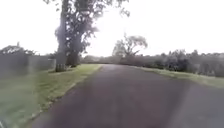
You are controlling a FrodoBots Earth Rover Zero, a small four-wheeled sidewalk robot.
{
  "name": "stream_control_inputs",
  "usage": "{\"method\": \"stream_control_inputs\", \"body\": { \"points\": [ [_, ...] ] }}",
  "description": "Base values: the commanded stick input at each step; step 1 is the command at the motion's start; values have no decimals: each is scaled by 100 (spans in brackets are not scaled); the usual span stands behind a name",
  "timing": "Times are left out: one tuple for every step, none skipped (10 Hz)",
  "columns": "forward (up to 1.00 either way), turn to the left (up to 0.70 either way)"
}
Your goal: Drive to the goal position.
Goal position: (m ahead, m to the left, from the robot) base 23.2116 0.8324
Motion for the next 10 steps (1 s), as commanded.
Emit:
{"method": "stream_control_inputs", "body": {
  "points": [
    [70, 0],
    [70, 0],
    [70, 0],
    [70, 0],
    [70, 0],
    [70, -3],
    [70, -13],
    [70, -34],
    [70, -35],
    [70, -35]
  ]
}}
